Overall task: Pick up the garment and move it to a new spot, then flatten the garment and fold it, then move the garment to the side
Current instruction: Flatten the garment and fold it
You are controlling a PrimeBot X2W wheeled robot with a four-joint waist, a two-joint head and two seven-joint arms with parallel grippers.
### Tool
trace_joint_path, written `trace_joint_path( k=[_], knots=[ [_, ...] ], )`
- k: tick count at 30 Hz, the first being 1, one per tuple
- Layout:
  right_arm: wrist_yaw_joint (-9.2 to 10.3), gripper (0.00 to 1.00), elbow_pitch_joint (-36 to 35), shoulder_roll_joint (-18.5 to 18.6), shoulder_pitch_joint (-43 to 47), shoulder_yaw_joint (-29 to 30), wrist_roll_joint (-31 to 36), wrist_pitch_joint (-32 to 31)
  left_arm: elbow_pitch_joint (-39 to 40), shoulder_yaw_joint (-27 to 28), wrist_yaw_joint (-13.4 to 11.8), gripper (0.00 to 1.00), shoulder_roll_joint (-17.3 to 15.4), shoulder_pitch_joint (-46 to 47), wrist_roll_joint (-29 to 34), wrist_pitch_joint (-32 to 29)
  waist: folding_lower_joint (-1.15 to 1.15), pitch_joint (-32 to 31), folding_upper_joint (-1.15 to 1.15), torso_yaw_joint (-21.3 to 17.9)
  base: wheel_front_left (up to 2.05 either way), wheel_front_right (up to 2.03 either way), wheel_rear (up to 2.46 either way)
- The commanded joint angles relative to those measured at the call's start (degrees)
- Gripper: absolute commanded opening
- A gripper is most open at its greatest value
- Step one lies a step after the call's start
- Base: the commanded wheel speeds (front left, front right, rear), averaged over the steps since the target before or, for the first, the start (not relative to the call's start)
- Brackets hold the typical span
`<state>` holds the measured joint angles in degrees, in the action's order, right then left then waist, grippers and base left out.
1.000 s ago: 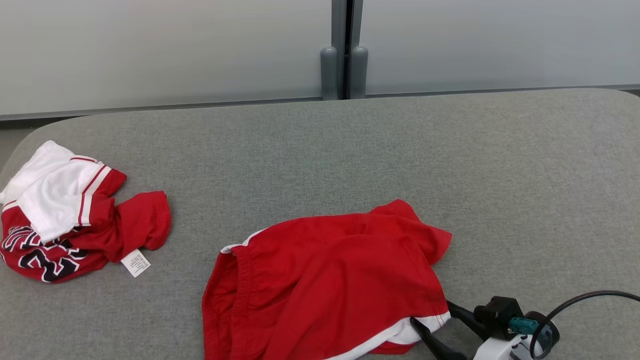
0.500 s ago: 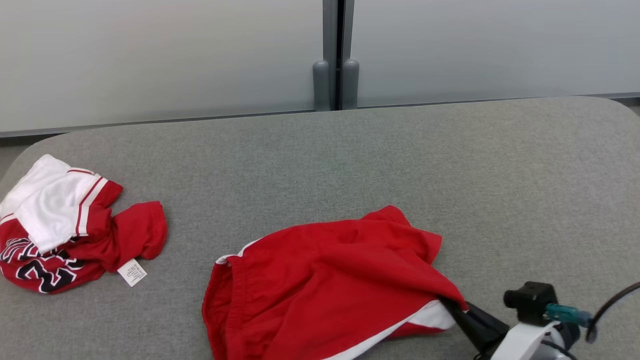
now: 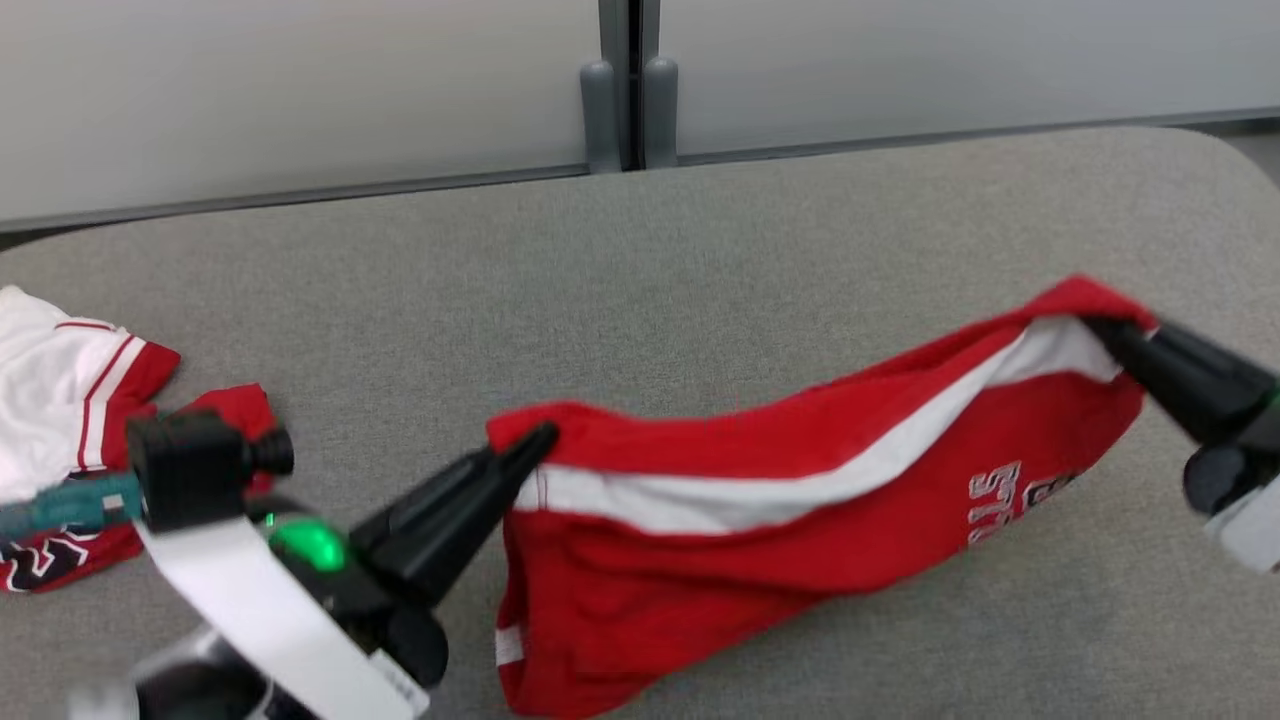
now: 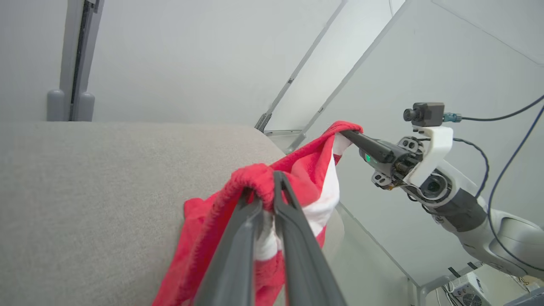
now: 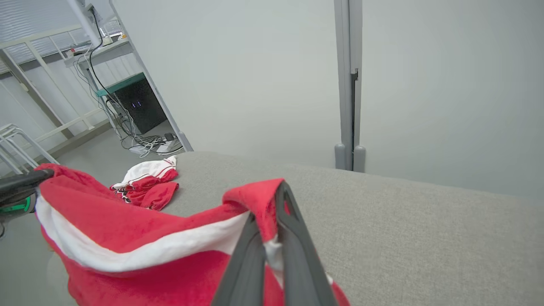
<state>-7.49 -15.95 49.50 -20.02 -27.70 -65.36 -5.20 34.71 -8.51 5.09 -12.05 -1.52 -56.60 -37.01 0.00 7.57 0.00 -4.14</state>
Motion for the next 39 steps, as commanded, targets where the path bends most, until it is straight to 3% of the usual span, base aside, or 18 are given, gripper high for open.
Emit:
trace_joint_path(
  k=[1,5,9,11,15,19,23,27,29,34,39],
  knots=[
    [-0.01,0.0,-0.3,0.8,-4.3,2.0,-0.9,-2.5,-0.8,0.1,-1.2,0.0,0.1,7.7,-1.1,-2.1,0.0,5.3,0.0,-0.1,0.0,0.0,0.0],
    [-0.01,0.0,3.4,-1.0,-17.7,5.4,-0.1,-8.5,-9.5,0.9,-4.5,0.0,0.3,29.0,-0.4,-6.3,0.0,12.3,0.0,0.6,0.0,0.0,0.0],
    [-0.01,0.0,12.9,-8.6,-34.6,6.7,4.9,-10.0,-24.4,1.7,-7.2,0.0,1.9,50.9,1.8,-6.5,0.0,19.2,0.0,0.8,0.0,0.0,0.0],
    [-0.01,0.0,19.1,-13.3,-42.8,6.5,8.9,-8.8,-32.1,1.3,-6.5,0.0,2.4,60.0,3.9,-5.0,0.0,21.6,0.0,0.8,0.0,0.0,0.0],
    [-0.01,0.0,31.2,-22.1,-56.9,7.7,16.1,-2.4,-46.1,0.4,-2.9,0.0,3.1,76.0,9.4,2.7,0.0,25.8,0.0,0.8,0.0,0.0,0.0],
    [-0.01,0.0,39.9,-26.7,-66.9,7.9,23.3,5.4,-56.3,-0.9,0.0,0.0,4.4,86.8,13.4,11.8,0.0,30.8,0.0,1.3,0.0,0.0,0.0],
    [-0.01,0.0,46.4,-29.6,-68.7,4.7,25.4,11.3,-64.6,-3.0,1.9,0.0,5.0,89.6,14.8,20.4,0.0,33.2,0.0,1.2,0.0,0.0,0.0],
    [-0.01,0.0,48.5,-29.7,-65.3,0.4,23.6,13.1,-69.3,-5.2,2.5,0.0,5.7,86.4,12.8,23.8,0.0,34.4,0.0,1.3,0.0,0.0,0.0],
    [-0.01,0.0,48.2,-28.9,-61.4,-3.4,21.5,14.3,-70.0,-8.9,2.5,0.0,5.4,83.1,10.9,24.7,0.0,34.5,0.0,1.3,0.0,0.0,0.0],
    [-0.01,0.0,42.2,-23.1,-49.9,-11.5,14.8,17.9,-66.1,-16.0,2.4,0.0,2.7,71.1,1.1,24.3,0.0,32.1,0.0,1.1,0.0,0.0,0.0],
    [-0.01,0.0,32.2,-14.4,-37.6,-16.7,8.1,19.7,-54.4,-20.2,2.4,0.0,-3.1,56.9,-9.1,21.6,0.0,26.9,0.0,0.7,0.0,0.0,0.0]
  ],
)
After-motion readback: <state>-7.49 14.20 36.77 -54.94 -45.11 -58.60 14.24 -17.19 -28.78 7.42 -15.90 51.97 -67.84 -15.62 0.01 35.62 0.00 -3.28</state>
